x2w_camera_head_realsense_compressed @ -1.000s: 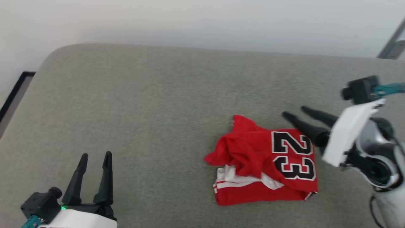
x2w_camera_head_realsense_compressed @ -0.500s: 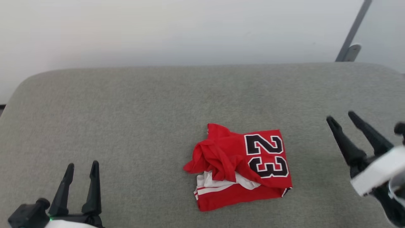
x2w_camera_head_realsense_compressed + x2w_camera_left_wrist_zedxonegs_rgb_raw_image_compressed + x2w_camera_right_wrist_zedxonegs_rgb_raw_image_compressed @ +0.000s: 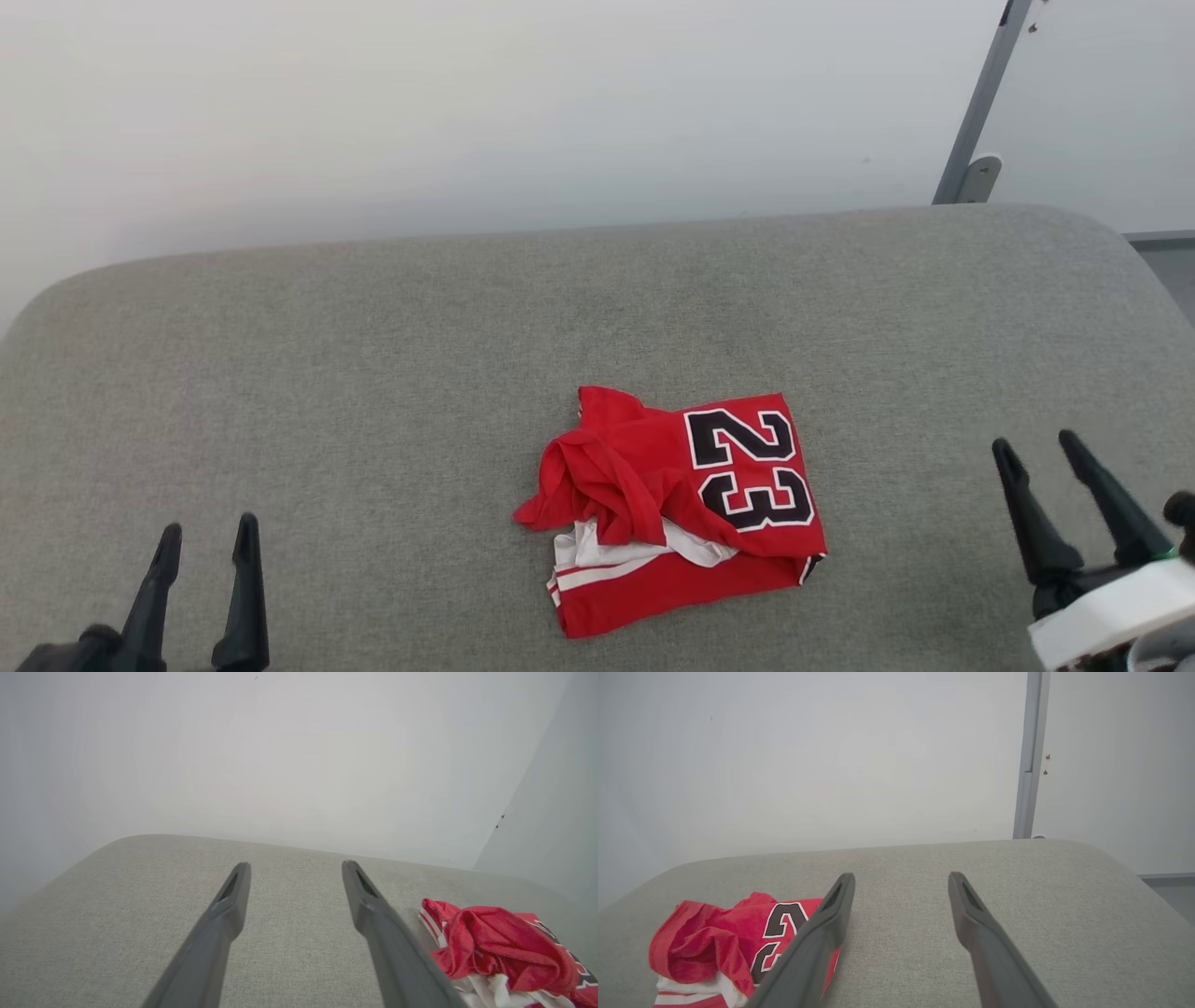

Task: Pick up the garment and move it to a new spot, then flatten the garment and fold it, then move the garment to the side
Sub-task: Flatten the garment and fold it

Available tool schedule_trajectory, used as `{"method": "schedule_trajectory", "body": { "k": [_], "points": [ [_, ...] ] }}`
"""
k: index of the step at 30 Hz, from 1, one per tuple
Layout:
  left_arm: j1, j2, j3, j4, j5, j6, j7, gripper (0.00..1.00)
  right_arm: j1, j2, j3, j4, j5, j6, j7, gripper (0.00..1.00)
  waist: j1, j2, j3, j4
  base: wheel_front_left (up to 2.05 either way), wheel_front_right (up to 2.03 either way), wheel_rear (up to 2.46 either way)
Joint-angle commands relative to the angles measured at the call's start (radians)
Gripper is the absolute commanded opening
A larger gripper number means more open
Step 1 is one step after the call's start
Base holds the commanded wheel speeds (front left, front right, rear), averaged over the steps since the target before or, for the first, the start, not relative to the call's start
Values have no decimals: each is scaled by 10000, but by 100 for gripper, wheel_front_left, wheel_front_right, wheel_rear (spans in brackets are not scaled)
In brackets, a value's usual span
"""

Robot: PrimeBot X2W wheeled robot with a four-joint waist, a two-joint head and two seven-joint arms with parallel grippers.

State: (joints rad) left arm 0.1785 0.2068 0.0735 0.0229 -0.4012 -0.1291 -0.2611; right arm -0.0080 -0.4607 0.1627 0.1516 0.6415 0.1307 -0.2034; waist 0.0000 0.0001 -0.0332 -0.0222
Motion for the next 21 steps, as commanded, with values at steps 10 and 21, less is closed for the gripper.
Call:
{"method": "schedule_trajectory", "body": {
  "k": [10,21],
  "points": [
    [347,-151,302,154,302,-17,-52,100,496,407,-150,292,-346,1,-612,100,0,-1,-168,-52,0,0,0],
    [337,-317,316,197,442,-17,-52,100,944,908,-719,-213,-683,1,-619,100,0,-1,-149,5,0,0,0]
  ]
}}
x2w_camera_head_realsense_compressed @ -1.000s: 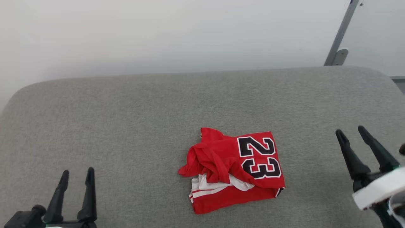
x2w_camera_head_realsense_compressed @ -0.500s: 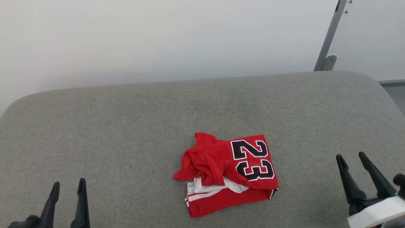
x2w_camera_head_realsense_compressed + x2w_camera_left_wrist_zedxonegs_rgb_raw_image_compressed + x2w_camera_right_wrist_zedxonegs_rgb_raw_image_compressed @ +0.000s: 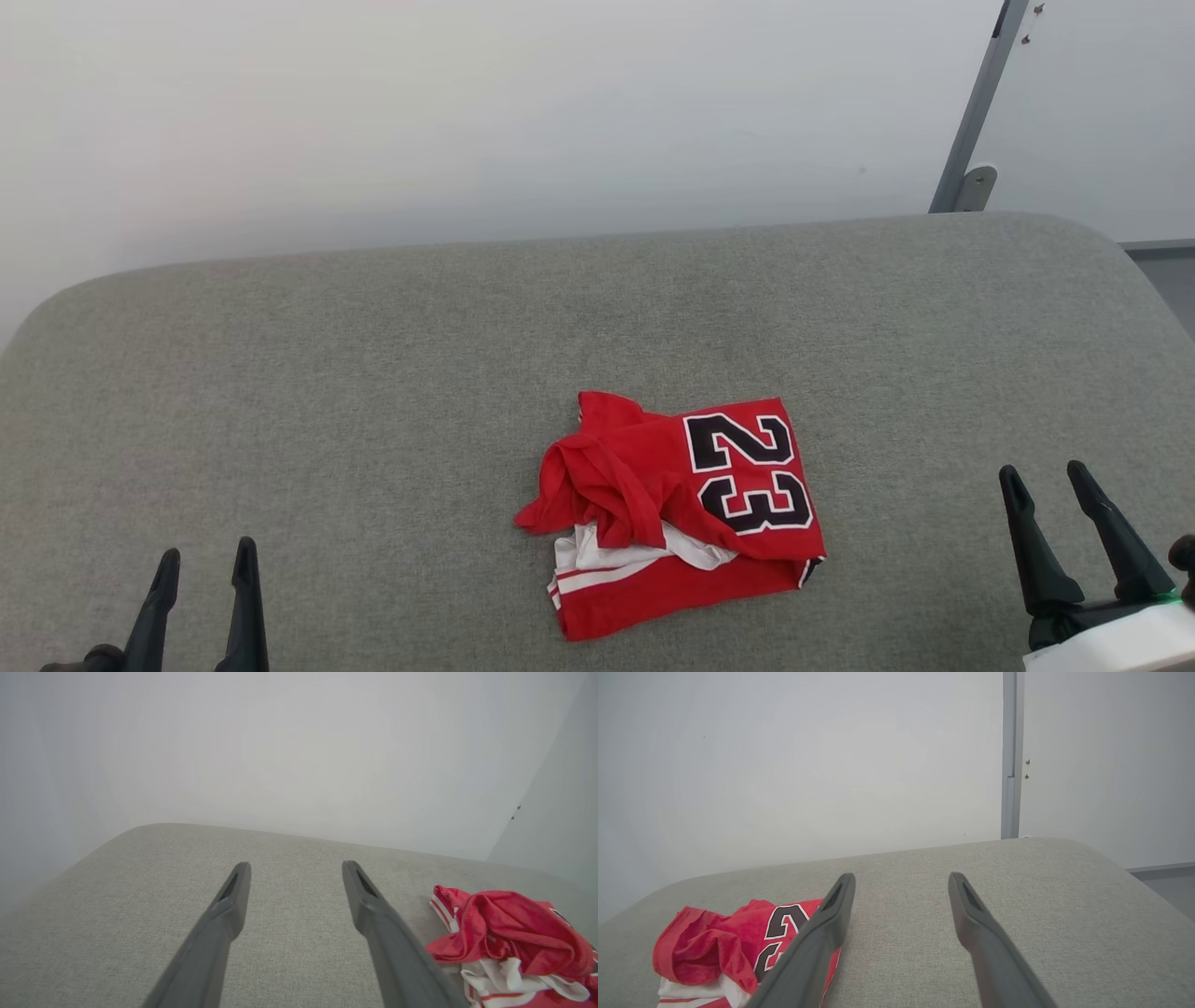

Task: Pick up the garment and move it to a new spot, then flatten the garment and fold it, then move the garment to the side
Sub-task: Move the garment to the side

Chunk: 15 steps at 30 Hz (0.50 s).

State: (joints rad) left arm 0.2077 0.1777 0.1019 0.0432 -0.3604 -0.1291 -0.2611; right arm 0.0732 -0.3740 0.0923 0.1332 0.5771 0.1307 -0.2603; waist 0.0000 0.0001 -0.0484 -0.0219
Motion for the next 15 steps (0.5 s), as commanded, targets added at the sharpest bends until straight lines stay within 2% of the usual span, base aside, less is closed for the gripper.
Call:
{"method": "schedule_trajectory", "body": {
  "k": [1,15],
  "points": [
    [40,-32,9,-7,42,-17,-52,100,147,53,-28,-48,-54,1,-50,100,0,-1,6,4,0,0,0],
    [-117,-1,-225,55,117,-17,-52,100,149,174,54,-103,-81,1,-50,100,0,-1,18,53,0,0,0]
  ]
}}
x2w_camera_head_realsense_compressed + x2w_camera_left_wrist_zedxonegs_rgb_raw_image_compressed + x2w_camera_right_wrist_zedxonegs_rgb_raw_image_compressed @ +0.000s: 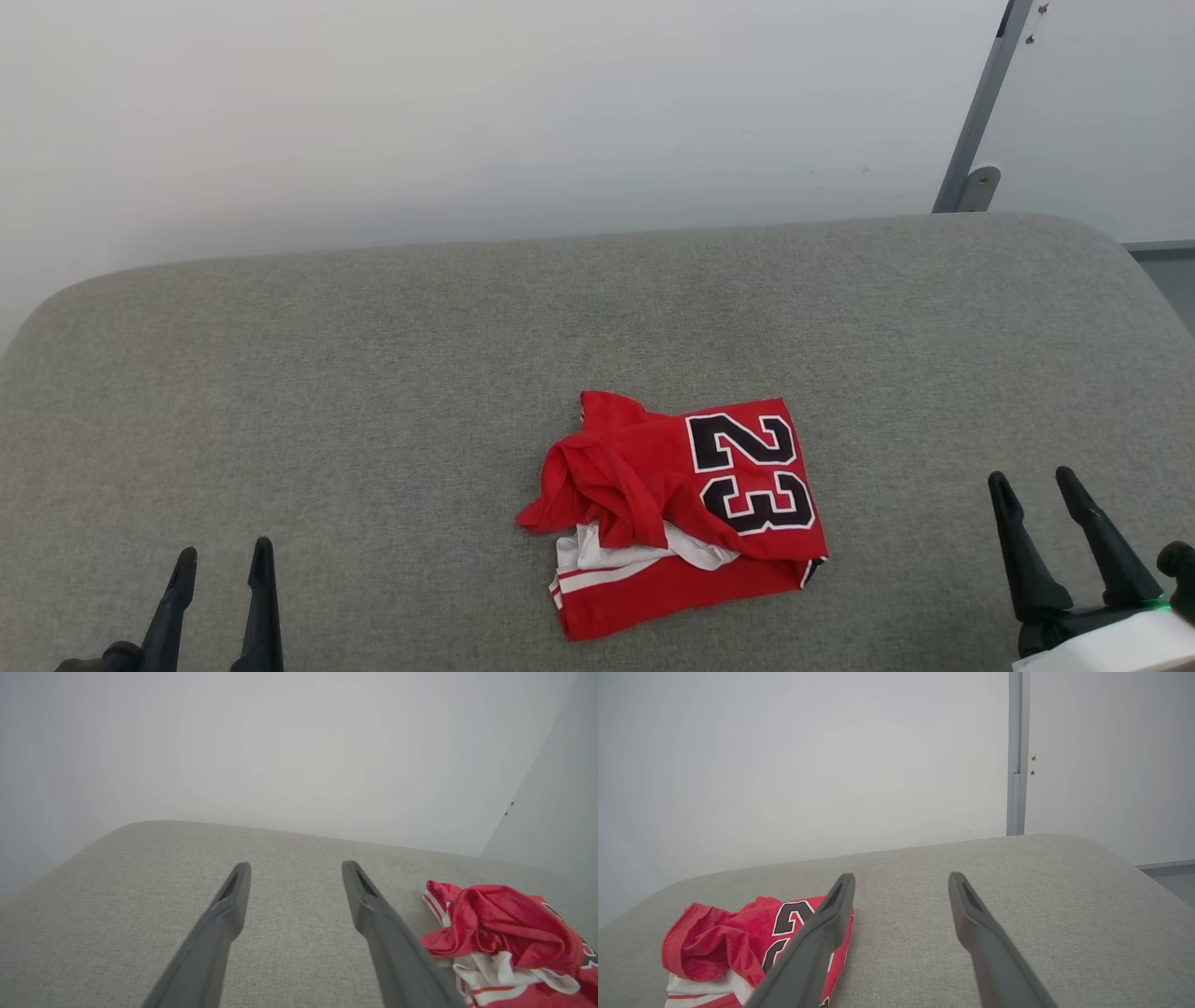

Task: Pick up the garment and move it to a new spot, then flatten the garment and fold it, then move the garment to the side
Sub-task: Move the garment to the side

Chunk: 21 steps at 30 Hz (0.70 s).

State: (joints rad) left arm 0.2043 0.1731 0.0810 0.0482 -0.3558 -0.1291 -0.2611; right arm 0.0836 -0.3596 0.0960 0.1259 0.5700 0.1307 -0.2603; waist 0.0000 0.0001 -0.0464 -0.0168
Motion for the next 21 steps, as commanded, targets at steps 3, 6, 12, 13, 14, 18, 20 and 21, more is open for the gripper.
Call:
{"method": "schedule_trajectory", "body": {
  "k": [3,6,12,13,14,18,20,21],
  "points": [
    [-103,47,-51,-2,88,-17,-52,100,36,22,101,-25,28,1,-52,100,0,-1,-7,26,0,0,0],
    [-153,40,-64,-16,90,-17,-52,100,-60,-22,242,2,115,1,-51,100,0,-1,0,69,0,0,0],
    [-209,31,-66,-123,7,-17,-52,100,-662,-416,1058,335,606,1,69,100,0,-1,52,246,0,0,0],
    [-229,25,-79,-143,-8,-17,-52,100,-811,-508,1216,412,783,1,209,100,0,-1,69,296,0,0,0],
    [-242,24,-113,-161,-30,-17,-52,100,-1000,-612,1391,480,981,1,398,100,0,-1,89,356,0,0,0],
    [-298,7,-276,-144,-106,-17,-52,100,-2002,-1100,2005,901,1855,1,1634,100,0,-1,223,737,0,0,0],
    [-367,-61,-308,-167,-218,-17,-52,100,-2347,-1237,2180,1177,2164,1,2273,100,0,-1,300,913,0,0,0],
    [-385,-39,-360,-164,-219,-17,-50,100,-2533,-1320,2300,1274,2251,1,2591,100,0,-1,339,1005,0,0,0]
  ]
}}
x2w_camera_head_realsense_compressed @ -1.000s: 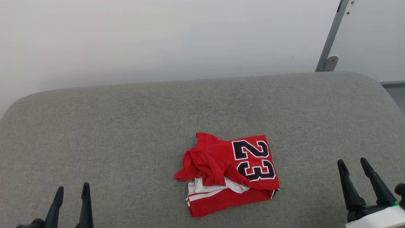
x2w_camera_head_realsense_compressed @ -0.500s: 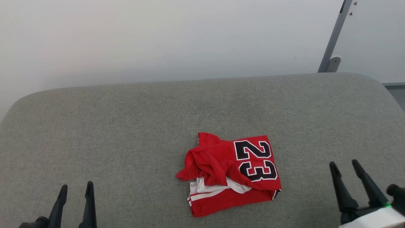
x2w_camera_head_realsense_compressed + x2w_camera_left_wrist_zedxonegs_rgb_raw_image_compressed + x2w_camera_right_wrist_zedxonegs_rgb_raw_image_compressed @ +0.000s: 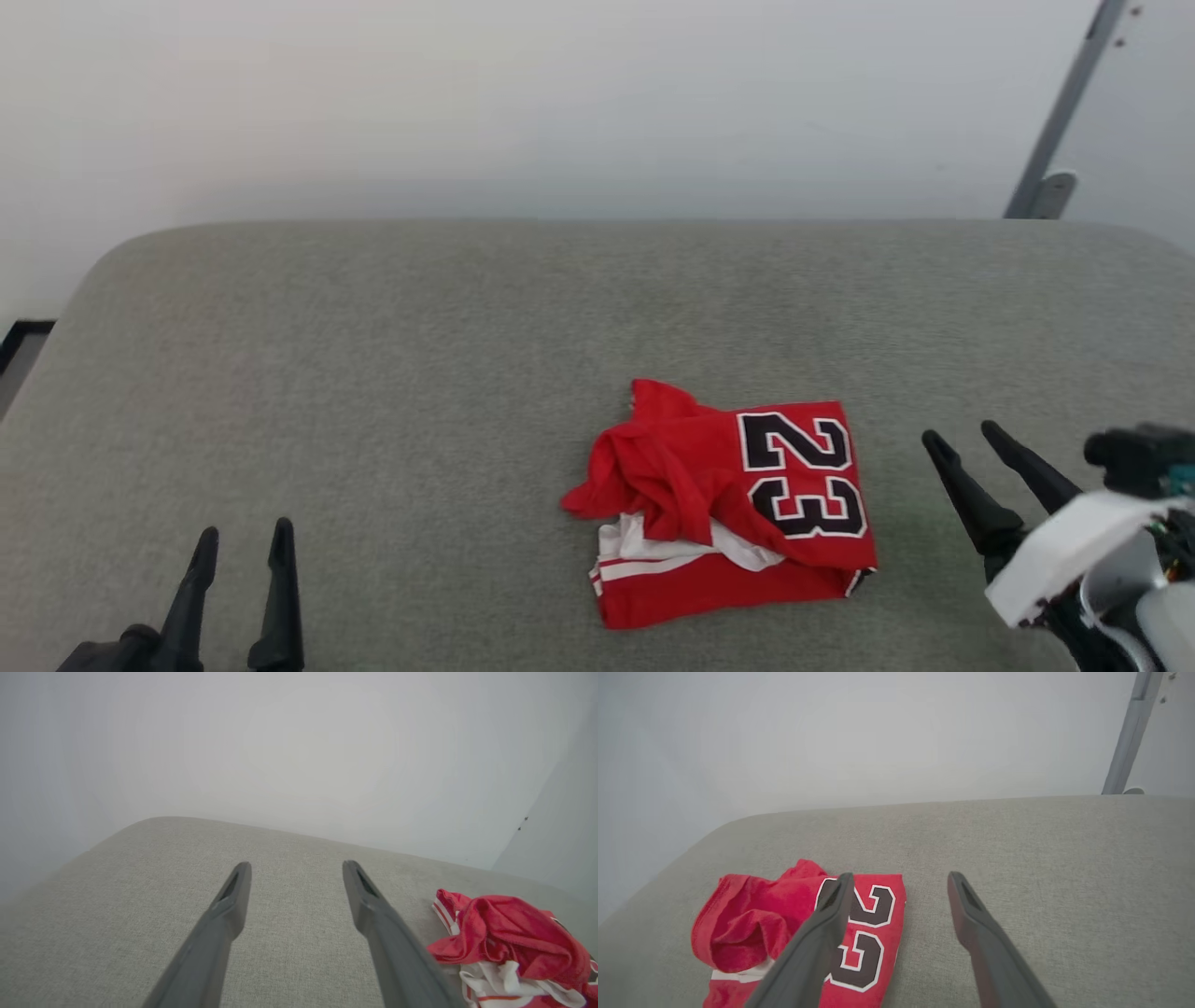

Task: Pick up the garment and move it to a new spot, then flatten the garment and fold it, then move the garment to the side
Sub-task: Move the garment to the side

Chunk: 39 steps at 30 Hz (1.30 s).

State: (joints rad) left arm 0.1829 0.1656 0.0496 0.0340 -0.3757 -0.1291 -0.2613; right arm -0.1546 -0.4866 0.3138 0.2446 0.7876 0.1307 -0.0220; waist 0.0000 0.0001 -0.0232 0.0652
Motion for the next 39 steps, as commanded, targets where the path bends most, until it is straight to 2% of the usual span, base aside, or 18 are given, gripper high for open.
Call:
{"method": "schedule_trajectory", "body": {
  "k": [1,8,9,16,21,26,27,28,29,39],
  "points": [
    [-183,59,-113,-6,-12,-17,-50,100,-339,-136,213,180,178,1,504,100,0,-1,150,280,0,0,0],
    [-566,84,-481,102,-148,-17,-50,100,-1389,-565,703,1076,816,1,3040,100,0,-1,744,920,0,0,0],
    [-566,84,-481,102,-148,-17,-50,100,-1389,-565,703,1076,816,1,3040,100,0,-1,744,920,0,0,0],
    [-1063,42,-810,211,-227,-17,-50,100,-2096,-706,1145,1631,958,1,5228,100,0,-1,1416,1420,0,0,0],
    [-1467,-15,-977,291,-283,-17,-50,100,-2544,-384,1445,2189,863,1,6692,100,0,-1,1885,1654,0,0,0],
    [-1797,-96,-1048,393,-272,-17,-50,100,-2802,362,1925,2807,879,4,7758,100,0,-1,2165,1727,0,0,0],
    [-1867,-112,-1058,408,-278,-17,-50,100,-2863,436,1998,2832,906,6,7900,87,0,-1,2202,1729,0,0,0],
    [-1920,-120,-1064,432,-280,-17,-50,100,-2958,441,2109,2751,856,13,7981,17,0,-1,2231,1726,0,0,0],
    [-1984,-118,-1085,427,-295,-17,-50,100,-3062,394,2153,2658,846,15,8051,0,0,-1,2271,1712,0,0,0],
    [-2532,123,-990,71,-203,-17,-49,100,-3931,-542,1235,1431,891,0,8085,0,0,-1,2518,1008,0,0,0]
  ]
}}
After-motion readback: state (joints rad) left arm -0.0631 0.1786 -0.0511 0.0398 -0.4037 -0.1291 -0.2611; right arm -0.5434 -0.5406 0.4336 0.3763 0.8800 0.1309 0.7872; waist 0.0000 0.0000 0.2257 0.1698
